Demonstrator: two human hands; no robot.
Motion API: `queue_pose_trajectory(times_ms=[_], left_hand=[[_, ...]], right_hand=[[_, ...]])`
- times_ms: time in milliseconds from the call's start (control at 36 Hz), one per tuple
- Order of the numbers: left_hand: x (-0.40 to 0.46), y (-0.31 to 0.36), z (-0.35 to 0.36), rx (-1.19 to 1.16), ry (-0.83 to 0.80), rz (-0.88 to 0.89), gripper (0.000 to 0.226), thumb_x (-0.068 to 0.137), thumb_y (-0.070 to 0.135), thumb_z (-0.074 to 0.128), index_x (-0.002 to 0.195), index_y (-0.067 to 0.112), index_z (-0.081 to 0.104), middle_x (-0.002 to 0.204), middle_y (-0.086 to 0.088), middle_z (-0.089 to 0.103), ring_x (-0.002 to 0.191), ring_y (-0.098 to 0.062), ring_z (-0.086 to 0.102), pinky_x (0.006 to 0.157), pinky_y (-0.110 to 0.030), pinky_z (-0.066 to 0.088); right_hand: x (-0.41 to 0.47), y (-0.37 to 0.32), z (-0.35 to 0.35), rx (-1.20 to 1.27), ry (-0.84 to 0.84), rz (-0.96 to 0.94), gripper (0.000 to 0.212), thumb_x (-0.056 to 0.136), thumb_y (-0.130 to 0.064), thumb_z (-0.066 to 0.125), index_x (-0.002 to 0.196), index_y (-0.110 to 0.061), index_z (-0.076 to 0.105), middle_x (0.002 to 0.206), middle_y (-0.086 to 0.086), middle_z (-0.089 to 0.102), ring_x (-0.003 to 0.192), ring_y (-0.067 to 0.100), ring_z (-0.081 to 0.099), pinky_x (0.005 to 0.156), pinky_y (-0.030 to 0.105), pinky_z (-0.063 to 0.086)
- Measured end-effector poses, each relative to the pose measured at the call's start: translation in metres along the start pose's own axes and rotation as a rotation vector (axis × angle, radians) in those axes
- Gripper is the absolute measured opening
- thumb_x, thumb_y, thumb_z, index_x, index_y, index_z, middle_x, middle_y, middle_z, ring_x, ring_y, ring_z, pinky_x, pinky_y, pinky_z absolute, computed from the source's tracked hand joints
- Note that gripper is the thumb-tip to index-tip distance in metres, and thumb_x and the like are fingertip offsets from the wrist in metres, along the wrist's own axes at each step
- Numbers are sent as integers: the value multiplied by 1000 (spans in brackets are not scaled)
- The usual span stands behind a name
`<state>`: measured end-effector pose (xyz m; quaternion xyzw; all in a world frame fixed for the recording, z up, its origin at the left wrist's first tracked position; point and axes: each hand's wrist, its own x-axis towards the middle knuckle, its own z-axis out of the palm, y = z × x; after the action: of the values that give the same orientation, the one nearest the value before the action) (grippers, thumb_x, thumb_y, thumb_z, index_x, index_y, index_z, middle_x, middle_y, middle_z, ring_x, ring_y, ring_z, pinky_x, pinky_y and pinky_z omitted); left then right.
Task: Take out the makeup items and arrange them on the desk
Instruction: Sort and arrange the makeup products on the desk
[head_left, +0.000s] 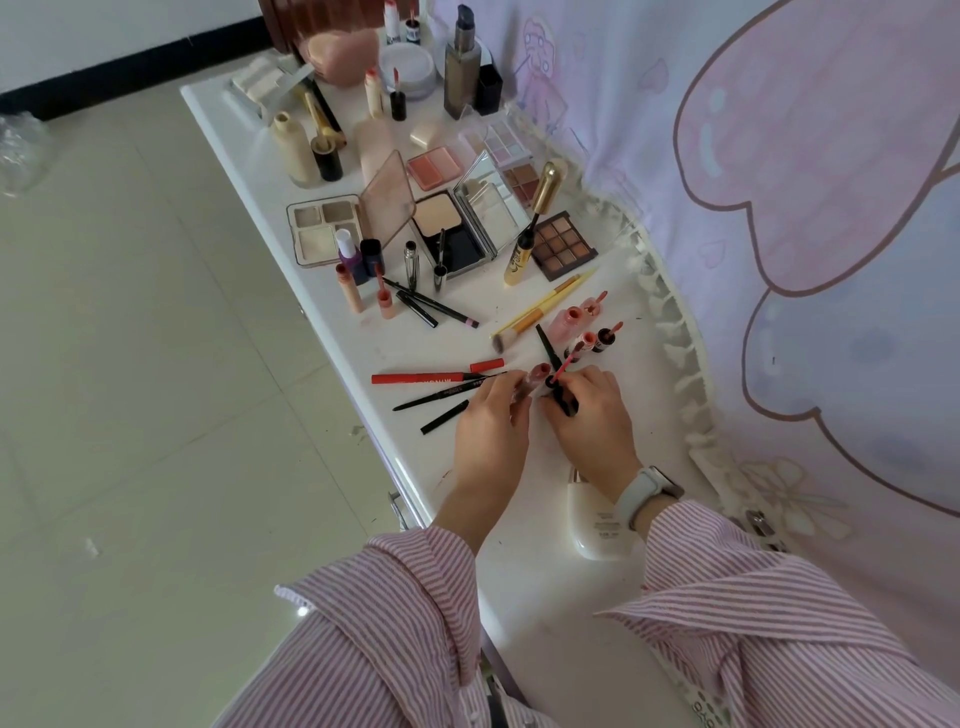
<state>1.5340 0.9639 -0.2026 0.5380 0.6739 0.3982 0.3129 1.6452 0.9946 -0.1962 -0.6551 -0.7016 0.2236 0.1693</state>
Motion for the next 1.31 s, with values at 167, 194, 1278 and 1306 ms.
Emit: queue_pose_trajectory(times_ms=[167, 194, 1278, 1306], left_hand=[[0, 0, -1, -2, -9, -6, 22, 90, 9, 58, 111, 6, 62, 107, -7, 64, 91, -18, 62, 77, -37, 55], [1, 0, -1, -1, -9, -6, 22, 89, 9, 58, 111, 6, 61, 108, -7, 64, 91, -18, 62, 77, -37, 55], [-1, -8, -2, -12, 4, -21, 27, 90, 11, 59, 116, 7, 59, 111, -6, 63, 96, -17, 62, 79, -35, 55], [-1, -8, -2, -10, 5, -16, 26, 90, 11, 59, 115, 7, 60, 110, -6, 63, 95, -17, 62, 78, -35, 55]], right_hand=[[-1, 1, 1, 0, 6, -13, 24, 87, -18, 61, 106, -4, 64, 95, 7, 56, 95, 20, 44, 70, 23, 32], [-1, 2, 1, -1, 7, -13, 23, 87, -18, 61, 105, -4, 64, 95, 7, 56, 94, 19, 44, 69, 23, 32], [-2, 0, -1, -23, 26, -26, 22, 87, -22, 61, 102, -6, 65, 92, 8, 58, 91, 21, 46, 65, 25, 35], [-3, 0, -1, -27, 30, -26, 21, 87, -23, 61, 101, -7, 65, 92, 7, 58, 92, 20, 46, 64, 25, 35]])
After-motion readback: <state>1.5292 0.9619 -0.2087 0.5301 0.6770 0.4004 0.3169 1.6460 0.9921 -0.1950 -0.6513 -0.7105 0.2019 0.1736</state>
